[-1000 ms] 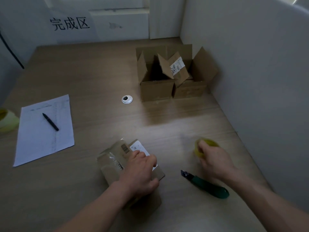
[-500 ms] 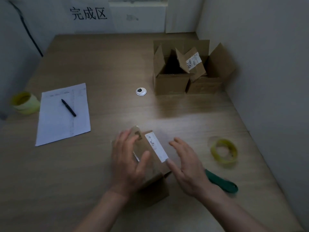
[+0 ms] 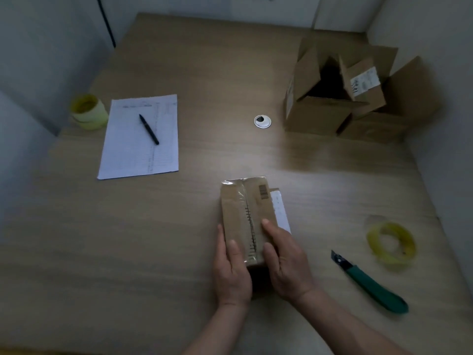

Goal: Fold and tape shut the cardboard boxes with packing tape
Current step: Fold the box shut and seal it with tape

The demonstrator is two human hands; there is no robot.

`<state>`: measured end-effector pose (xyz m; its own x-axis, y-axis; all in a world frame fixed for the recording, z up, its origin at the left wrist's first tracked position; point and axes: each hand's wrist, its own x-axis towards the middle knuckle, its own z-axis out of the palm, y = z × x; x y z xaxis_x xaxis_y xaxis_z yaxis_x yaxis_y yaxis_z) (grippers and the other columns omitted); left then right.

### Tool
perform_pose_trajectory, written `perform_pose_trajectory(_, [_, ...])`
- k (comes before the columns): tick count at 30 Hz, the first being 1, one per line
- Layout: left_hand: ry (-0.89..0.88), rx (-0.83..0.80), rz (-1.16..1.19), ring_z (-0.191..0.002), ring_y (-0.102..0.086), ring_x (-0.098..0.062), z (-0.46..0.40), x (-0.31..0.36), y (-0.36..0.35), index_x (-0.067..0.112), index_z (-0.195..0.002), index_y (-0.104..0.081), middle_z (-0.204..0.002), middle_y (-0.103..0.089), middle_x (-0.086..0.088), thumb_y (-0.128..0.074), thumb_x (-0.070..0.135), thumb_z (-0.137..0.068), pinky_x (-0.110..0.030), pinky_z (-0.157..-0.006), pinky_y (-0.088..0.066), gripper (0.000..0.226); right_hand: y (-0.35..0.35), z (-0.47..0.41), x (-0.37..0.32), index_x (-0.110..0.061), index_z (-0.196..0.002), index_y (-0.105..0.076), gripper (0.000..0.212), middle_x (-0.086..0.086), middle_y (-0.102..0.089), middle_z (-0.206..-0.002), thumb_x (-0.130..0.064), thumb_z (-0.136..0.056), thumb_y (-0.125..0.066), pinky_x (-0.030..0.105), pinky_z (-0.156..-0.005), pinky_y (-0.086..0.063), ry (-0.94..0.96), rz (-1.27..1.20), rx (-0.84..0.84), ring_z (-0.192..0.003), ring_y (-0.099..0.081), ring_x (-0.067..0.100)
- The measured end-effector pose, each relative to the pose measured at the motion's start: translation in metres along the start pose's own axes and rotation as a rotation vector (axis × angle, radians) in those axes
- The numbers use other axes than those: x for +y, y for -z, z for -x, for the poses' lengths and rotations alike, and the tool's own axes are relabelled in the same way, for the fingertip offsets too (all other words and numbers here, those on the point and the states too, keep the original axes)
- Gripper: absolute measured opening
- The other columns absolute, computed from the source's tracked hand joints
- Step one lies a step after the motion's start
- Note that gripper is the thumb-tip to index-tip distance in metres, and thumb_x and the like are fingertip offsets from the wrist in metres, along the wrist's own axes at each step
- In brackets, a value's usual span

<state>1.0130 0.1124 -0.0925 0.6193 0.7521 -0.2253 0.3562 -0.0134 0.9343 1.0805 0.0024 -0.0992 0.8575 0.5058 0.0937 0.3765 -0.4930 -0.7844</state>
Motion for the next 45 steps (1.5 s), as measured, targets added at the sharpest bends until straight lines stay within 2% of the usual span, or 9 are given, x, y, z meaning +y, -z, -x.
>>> perform_pose_trajectory(3, [-0.146,-0.123,-0.150,-0.117,-0.041,0.013,-0.008,-0.006,0.011,0.016,-0.150,-0.032,-0.140,-0.042,0.012,-0.034,0.045,-0.092,0.004,-0.088,-0.028,0.065,0.001,-0.001,0.001,-0.012,-0.139,-0.052,0.054,0.006,-0.060,-0.126,-0.041,-0.095,-0.042,0.021,-0.095,-0.043,-0.014,0.021,-0.007,-0.111,-0.058,0.016])
perform_pose_trajectory(7, [-0.212,-0.226,-0.279,-0.127,-0.051,-0.019,-0.019,-0.007,0.019,0.012,-0.151,-0.029,-0.147,-0.047,-0.005,-0.036,0.041,-0.091,-0.020,-0.098,-0.039,0.067,0.004,-0.003,0.001,-0.012,-0.140,-0.050,0.059,0.004,-0.059,-0.115,-0.045,-0.093,-0.042,0.025,-0.085,-0.047,-0.024,0.055,-0.036,-0.098,-0.057,0.015])
perform_pose_trajectory(10, [-0.206,-0.260,-0.262,-0.122,-0.054,-0.016,-0.021,-0.003,0.021,0.015,-0.150,-0.032,-0.142,-0.052,0.000,-0.037,0.042,-0.091,-0.027,-0.097,-0.044,0.065,0.005,-0.003,0.001,-0.014,-0.140,-0.049,0.059,0.001,-0.056,-0.115,-0.048,-0.092,-0.041,0.026,-0.086,-0.047,-0.043,0.042,-0.052,-0.099,-0.056,0.014])
perform_pose_trajectory(15, [-0.071,-0.323,-0.152,-0.102,-0.058,0.008,-0.024,0.001,0.025,0.018,-0.139,-0.043,-0.126,-0.061,0.003,-0.043,0.035,-0.101,-0.003,-0.080,-0.040,0.042,0.005,-0.002,0.002,-0.021,-0.142,-0.046,0.050,-0.009,-0.050,-0.122,-0.039,-0.095,-0.046,0.002,-0.094,-0.030,-0.075,0.011,-0.058,-0.110,-0.051,0.004])
perform_pose_trajectory(19, [-0.071,-0.382,-0.218,-0.101,-0.056,-0.005,-0.028,0.005,0.031,0.017,-0.134,-0.045,-0.126,-0.059,-0.001,-0.046,0.037,-0.098,0.003,-0.074,-0.035,0.042,0.005,-0.001,0.002,-0.029,-0.142,-0.042,0.049,-0.011,-0.049,-0.124,-0.045,-0.096,-0.042,0.001,-0.093,-0.029,-0.107,-0.008,-0.085,-0.112,-0.043,-0.013])
perform_pose_trajectory(29, [-0.021,-0.622,-0.444,-0.120,-0.055,-0.019,-0.063,0.021,0.042,0.019,-0.138,-0.036,-0.136,-0.056,-0.005,-0.056,0.043,-0.095,-0.032,-0.102,-0.043,0.054,0.023,-0.011,0.000,-0.052,-0.144,-0.022,0.052,-0.006,-0.036,-0.150,-0.049,-0.098,-0.046,0.034,-0.108,-0.039,-0.222,-0.058,-0.290,-0.129,-0.042,0.011])
perform_pose_trajectory(33, [-0.189,-0.421,-0.541,-0.146,-0.024,-0.021,-0.058,0.028,0.032,0.022,-0.156,-0.005,-0.161,-0.018,-0.005,-0.051,0.062,-0.088,-0.032,-0.118,-0.021,0.090,0.026,-0.015,-0.004,-0.051,-0.151,-0.004,0.064,-0.002,-0.033,-0.155,-0.049,-0.100,-0.043,0.029,-0.103,-0.037,-0.245,-0.018,-0.338,-0.127,-0.044,0.015])
perform_pose_trajectory(37, [-0.486,-0.409,-0.900,-0.149,0.011,-0.030,-0.067,0.037,0.010,0.038,-0.153,0.001,-0.161,0.021,0.006,-0.035,0.066,-0.092,-0.044,-0.118,-0.014,0.076,0.026,-0.015,-0.003,-0.045,-0.154,-0.004,0.064,-0.001,-0.030,-0.159,-0.050,-0.101,-0.039,0.027,-0.106,-0.035,-0.186,0.048,-0.368,-0.135,-0.043,0.018])
perform_pose_trajectory(45, [-0.473,-0.494,-1.010,-0.140,-0.020,-0.036,-0.117,0.049,-0.010,0.044,-0.149,-0.001,-0.159,0.014,0.021,-0.025,0.067,-0.091,-0.051,-0.106,-0.032,0.067,0.019,-0.011,0.002,-0.056,-0.146,-0.004,0.061,-0.010,-0.032,-0.157,-0.055,-0.097,-0.039,0.030,-0.109,-0.037,-0.194,0.019,-0.328,-0.133,-0.043,0.013])
